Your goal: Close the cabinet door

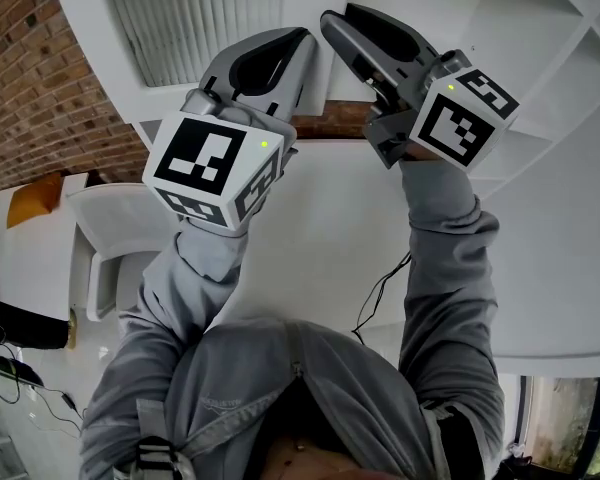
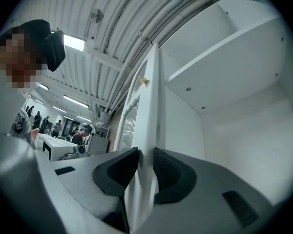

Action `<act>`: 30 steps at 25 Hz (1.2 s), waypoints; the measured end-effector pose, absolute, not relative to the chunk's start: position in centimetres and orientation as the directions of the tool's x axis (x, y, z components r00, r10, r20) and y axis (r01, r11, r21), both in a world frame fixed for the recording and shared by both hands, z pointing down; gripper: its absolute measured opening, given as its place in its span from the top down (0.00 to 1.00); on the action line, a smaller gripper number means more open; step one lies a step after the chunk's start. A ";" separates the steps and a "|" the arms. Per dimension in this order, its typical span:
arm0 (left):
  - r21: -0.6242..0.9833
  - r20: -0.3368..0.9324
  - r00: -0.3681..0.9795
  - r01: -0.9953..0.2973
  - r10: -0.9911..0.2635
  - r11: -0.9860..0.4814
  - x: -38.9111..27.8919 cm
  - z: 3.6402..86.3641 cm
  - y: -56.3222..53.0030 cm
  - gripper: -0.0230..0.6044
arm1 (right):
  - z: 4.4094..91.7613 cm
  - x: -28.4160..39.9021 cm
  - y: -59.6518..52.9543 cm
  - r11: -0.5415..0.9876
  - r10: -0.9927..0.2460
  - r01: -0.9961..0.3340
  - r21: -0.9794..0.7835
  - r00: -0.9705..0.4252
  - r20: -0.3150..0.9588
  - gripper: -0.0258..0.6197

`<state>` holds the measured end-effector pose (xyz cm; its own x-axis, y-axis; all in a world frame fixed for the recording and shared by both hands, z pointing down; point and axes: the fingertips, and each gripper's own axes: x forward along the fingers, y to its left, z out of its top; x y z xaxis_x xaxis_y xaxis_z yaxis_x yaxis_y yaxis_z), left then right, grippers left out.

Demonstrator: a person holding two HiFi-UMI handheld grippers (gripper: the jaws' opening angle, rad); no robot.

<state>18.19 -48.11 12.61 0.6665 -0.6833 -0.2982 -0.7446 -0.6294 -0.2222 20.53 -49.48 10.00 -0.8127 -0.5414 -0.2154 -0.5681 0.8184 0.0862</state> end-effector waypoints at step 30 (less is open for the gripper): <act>-0.218 -0.285 0.652 -0.758 -0.703 -0.615 18.8 13.2 -49.3 0.96 | 10.2 21.4 -50.2 0.630 -0.692 -0.750 0.204 -0.661 -0.292 0.76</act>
